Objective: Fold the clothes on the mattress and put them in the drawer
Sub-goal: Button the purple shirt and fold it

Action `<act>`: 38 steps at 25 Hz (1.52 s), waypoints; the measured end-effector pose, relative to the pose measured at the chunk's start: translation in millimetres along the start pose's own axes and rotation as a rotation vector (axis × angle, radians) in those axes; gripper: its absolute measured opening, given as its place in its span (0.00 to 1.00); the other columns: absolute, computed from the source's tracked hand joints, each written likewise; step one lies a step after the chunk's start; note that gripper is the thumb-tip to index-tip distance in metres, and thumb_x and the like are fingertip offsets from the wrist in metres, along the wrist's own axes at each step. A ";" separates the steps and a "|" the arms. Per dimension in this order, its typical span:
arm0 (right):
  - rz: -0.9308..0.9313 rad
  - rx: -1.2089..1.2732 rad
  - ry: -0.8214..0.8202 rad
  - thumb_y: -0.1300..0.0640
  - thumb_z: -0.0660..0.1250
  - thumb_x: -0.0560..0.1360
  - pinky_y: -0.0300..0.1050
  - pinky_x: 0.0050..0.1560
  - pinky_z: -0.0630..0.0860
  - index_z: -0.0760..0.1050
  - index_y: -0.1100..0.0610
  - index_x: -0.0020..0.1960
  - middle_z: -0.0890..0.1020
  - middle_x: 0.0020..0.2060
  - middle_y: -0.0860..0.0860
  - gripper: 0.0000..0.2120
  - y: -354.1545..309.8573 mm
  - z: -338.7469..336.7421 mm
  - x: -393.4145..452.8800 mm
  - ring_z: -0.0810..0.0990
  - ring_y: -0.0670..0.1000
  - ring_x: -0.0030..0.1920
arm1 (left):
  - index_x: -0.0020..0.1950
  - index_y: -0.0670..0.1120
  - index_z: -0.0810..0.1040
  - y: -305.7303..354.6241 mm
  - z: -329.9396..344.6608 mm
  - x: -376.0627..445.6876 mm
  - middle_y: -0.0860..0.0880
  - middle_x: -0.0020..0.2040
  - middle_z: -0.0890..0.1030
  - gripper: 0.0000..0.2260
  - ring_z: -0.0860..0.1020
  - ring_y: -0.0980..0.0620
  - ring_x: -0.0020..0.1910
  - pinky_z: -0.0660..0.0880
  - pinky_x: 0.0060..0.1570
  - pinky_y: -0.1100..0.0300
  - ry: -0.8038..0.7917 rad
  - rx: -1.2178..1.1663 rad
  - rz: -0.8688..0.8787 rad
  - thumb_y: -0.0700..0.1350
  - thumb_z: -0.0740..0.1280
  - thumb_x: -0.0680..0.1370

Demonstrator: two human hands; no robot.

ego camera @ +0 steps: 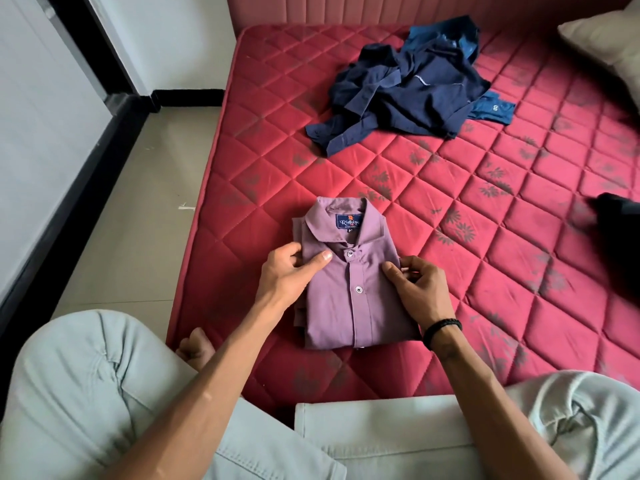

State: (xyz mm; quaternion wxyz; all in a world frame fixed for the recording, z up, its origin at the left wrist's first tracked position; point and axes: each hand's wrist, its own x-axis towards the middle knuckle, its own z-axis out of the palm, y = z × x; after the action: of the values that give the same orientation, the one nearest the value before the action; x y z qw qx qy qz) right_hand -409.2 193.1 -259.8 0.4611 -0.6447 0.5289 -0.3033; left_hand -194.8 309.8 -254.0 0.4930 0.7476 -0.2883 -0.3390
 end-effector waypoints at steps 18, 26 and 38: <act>-0.133 0.521 -0.751 0.74 0.72 0.69 0.51 0.52 0.81 0.67 0.63 0.67 0.80 0.54 0.67 0.30 -67.8 -109.4 -137.0 0.80 0.58 0.53 | 0.53 0.52 0.79 88.5 -55.2 -174.3 0.70 0.50 0.83 0.14 0.77 0.72 0.53 0.74 0.57 0.68 -0.862 0.083 0.140 0.35 0.75 0.74; -0.006 -0.241 -1.137 0.68 0.68 0.77 0.46 0.54 0.82 0.83 0.49 0.62 0.87 0.53 0.51 0.20 -56.9 -157.8 -163.2 0.86 0.48 0.52 | 0.69 0.51 0.79 64.0 -64.2 -135.7 0.54 0.62 0.84 0.21 0.80 0.59 0.62 0.73 0.69 0.53 -1.042 0.298 0.225 0.37 0.71 0.78; -0.768 -0.644 -0.559 0.62 0.71 0.73 0.50 0.54 0.78 0.85 0.52 0.50 0.83 0.53 0.51 0.09 -55.2 -45.9 20.9 0.81 0.52 0.53 | 0.64 0.47 0.84 80.5 -39.3 -5.7 0.57 0.47 0.84 0.24 0.81 0.64 0.49 0.68 0.52 0.80 -0.525 0.811 0.613 0.30 0.64 0.72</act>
State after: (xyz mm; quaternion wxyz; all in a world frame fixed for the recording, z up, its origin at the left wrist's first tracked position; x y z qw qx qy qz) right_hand -422.0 161.2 -193.3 0.2206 -0.9543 0.1804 -0.0904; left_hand -174.9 307.6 -166.5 0.1543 0.6498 -0.7118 -0.2172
